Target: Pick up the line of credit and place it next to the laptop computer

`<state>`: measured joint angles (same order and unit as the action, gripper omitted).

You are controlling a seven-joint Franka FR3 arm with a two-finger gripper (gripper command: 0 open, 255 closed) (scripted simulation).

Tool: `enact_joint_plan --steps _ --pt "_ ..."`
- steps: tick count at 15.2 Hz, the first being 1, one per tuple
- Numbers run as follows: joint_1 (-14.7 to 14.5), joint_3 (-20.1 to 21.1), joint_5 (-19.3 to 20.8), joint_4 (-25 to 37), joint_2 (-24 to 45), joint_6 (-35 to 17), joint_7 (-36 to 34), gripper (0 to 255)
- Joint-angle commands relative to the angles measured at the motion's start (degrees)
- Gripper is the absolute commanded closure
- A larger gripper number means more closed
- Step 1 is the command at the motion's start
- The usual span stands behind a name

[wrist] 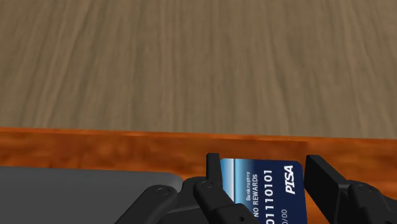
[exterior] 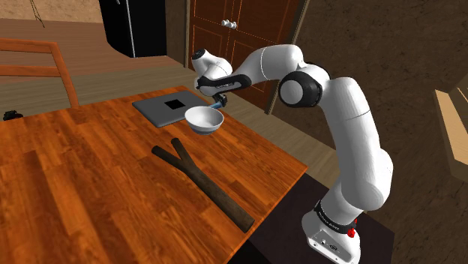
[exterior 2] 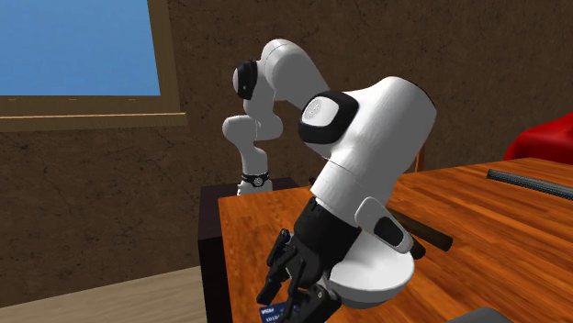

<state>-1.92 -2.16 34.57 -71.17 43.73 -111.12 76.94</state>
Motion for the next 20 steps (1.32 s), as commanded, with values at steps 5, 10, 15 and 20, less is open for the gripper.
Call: enact_joint_plan --steps 5,10,15,20 --pt "0.0 -0.2 0.5 -0.8 2.1 -2.5 -1.7 255" --pt "0.0 -0.3 0.8 -1.1 3.3 -3.8 -2.5 255" --pt "0.0 -0.3 0.8 -1.1 3.3 -3.8 -2.5 255" --pt "0.0 -0.3 0.8 -1.1 3.3 -3.8 -2.5 0"
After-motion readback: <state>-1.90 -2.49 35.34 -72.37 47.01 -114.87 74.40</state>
